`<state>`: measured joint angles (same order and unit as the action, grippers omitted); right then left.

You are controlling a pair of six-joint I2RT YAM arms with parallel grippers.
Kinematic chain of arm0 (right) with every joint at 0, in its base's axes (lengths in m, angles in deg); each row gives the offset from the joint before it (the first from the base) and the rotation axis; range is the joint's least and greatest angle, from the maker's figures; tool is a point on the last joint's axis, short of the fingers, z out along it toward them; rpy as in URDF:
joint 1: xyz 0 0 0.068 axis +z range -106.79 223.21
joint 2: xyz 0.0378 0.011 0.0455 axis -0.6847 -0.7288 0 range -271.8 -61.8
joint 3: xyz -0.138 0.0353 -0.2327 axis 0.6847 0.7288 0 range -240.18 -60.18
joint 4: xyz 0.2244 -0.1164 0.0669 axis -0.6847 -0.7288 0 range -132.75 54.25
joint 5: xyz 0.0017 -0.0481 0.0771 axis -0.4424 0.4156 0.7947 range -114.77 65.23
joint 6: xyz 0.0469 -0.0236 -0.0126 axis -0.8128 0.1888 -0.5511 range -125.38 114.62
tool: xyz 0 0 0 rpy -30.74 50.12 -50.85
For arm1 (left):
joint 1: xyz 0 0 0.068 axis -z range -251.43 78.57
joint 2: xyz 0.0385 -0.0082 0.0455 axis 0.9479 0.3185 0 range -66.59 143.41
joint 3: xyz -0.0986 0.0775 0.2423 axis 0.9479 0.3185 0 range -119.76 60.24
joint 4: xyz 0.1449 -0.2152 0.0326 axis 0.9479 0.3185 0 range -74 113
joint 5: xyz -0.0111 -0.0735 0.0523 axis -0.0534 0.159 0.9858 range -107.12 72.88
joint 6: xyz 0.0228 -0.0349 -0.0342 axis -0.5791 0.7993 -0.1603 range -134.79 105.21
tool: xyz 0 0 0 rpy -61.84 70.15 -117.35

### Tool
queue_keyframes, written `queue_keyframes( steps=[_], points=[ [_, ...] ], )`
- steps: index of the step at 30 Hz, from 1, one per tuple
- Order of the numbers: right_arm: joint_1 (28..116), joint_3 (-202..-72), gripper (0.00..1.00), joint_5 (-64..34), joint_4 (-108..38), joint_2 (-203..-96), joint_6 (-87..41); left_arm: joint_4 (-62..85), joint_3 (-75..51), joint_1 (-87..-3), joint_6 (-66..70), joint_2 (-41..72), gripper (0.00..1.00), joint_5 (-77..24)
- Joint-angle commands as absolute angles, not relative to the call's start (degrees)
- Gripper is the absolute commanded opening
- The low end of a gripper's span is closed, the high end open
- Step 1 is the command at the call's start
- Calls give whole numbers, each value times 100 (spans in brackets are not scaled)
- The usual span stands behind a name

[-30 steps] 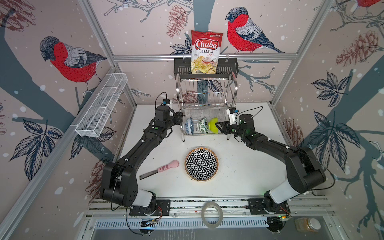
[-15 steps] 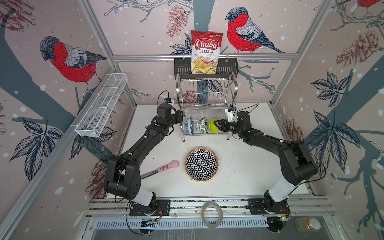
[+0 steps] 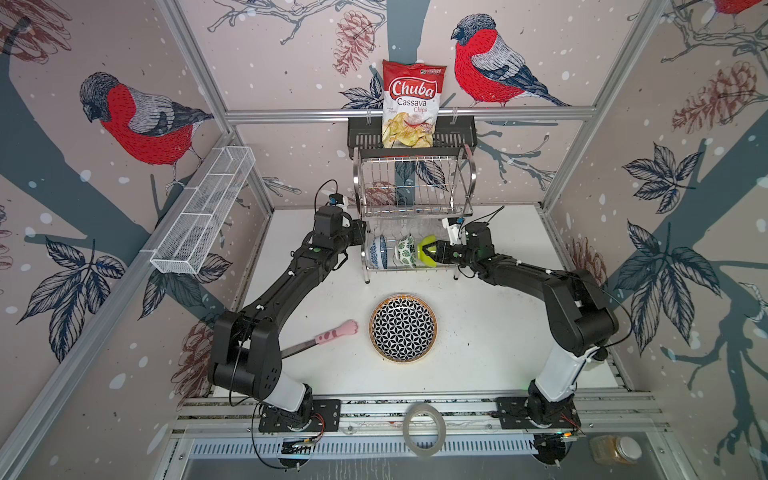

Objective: Unload the mixed dishes from the dish rack
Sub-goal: 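Move the right gripper onto the lime-green bowl's rim while the left approaches the rack, then close the right gripper on the lime-green bowl's rim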

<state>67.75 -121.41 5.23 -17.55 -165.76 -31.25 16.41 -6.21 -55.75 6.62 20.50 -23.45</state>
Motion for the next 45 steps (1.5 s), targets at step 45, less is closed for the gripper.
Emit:
queue_keyframes(
  steps=[45],
  points=[
    [6721, -12082, 14, 1115, -1017, -17198, -4318, 1596, -666, -5564, 595, 1989, 44, -2398]
  ],
)
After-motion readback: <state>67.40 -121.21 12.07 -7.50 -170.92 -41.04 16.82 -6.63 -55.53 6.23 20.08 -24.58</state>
